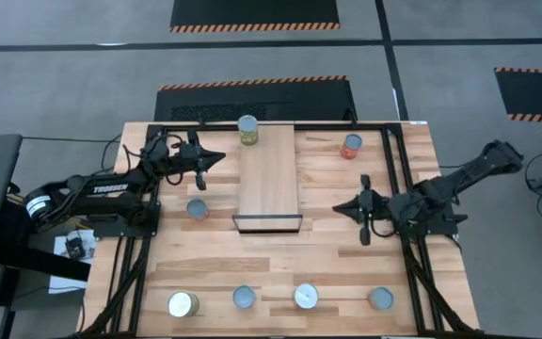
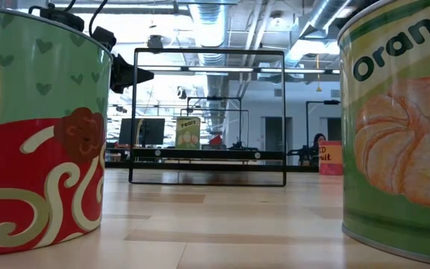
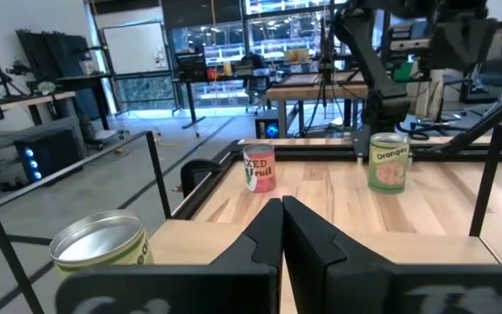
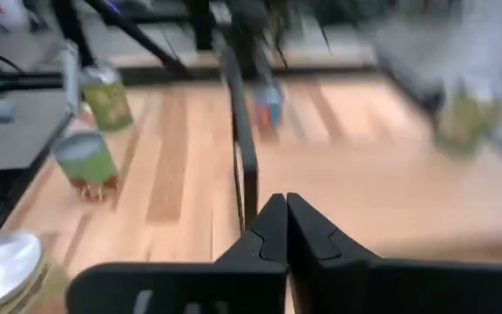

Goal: Pick and place cans onto a shelf
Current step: Put the top canned oranges on the shelf

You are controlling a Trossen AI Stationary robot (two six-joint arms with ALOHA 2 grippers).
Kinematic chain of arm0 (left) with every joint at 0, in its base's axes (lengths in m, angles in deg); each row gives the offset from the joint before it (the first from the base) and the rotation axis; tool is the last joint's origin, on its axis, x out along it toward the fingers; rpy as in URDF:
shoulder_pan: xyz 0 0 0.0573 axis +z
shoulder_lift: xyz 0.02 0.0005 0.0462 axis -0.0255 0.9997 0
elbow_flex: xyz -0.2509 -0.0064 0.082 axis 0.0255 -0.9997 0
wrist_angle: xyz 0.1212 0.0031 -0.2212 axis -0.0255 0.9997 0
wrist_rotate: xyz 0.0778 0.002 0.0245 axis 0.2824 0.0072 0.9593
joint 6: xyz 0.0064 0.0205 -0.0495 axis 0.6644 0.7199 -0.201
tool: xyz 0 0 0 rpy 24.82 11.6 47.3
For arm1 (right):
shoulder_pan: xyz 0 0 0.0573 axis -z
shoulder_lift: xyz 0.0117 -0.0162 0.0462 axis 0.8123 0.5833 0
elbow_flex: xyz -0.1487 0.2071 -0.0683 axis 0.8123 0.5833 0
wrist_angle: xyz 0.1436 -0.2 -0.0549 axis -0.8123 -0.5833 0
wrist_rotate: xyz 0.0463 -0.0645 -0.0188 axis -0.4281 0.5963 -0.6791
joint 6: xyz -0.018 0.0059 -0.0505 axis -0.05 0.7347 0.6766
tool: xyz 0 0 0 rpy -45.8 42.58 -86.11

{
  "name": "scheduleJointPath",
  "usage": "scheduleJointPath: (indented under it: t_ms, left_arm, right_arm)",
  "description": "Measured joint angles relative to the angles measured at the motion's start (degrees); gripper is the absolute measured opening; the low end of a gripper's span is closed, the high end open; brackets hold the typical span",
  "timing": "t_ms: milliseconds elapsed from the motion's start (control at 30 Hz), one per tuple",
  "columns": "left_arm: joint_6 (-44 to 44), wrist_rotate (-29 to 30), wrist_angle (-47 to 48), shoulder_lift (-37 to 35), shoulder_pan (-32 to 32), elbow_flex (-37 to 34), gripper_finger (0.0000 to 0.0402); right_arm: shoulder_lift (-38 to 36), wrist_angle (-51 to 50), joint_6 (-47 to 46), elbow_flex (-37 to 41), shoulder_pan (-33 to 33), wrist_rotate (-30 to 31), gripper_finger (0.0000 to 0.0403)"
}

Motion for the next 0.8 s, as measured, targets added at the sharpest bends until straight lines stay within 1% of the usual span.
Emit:
scheduleJointPath:
  t_ms: [100, 167, 267, 333, 400, 467, 567, 667, 800]
  left_arm:
    - [0.0, 0.0, 0.0, 0.0, 0.0, 0.0, 0.0]
    - [0.0, 0.0, 0.0, 0.0, 0.0, 0.0, 0.0]
    - [0.0, 0.0, 0.0, 0.0, 0.0, 0.0, 0.0]
    - [0.0, 0.0, 0.0, 0.0, 0.0, 0.0, 0.0]
    - [0.0, 0.0, 0.0, 0.0, 0.0, 0.0, 0.0]
    - [0.0, 0.0, 0.0, 0.0, 0.0, 0.0, 0.0]
    - [0.0, 0.0, 0.0, 0.0, 0.0, 0.0, 0.0]
    - [0.0, 0.0, 0.0, 0.0, 0.0, 0.0, 0.0]
    - [0.0, 0.0, 0.0, 0.0, 0.0, 0.0, 0.0]
  right_arm:
    - [0.3, -16.4, -16.3, -5.5, -1.9, 2.1, 0.0042]
    - [1.5, -26.7, -26.0, -8.5, -2.2, 2.4, 0.0059]
    - [4.0, -39.9, -37.2, -11.2, -1.7, 0.5, 0.0084]
    - [6.2, -45.4, -42.0, -11.9, -0.7, -2.6, 0.01]
    - [8.5, -48.5, -44.5, -12.3, 0.6, -6.5, 0.0115]
    - [10.5, -49.3, -45.2, -12.4, 1.8, -9.2, 0.013]
    - [13.6, -49.3, -45.2, -12.4, 3.5, -11.6, 0.0147]
    - [16.7, -49.5, -43.9, -12.4, 5.2, -13.9, 0.0156]
    - [20.5, -50.0, -42.4, -12.4, 7.4, -16.7, 0.0158]
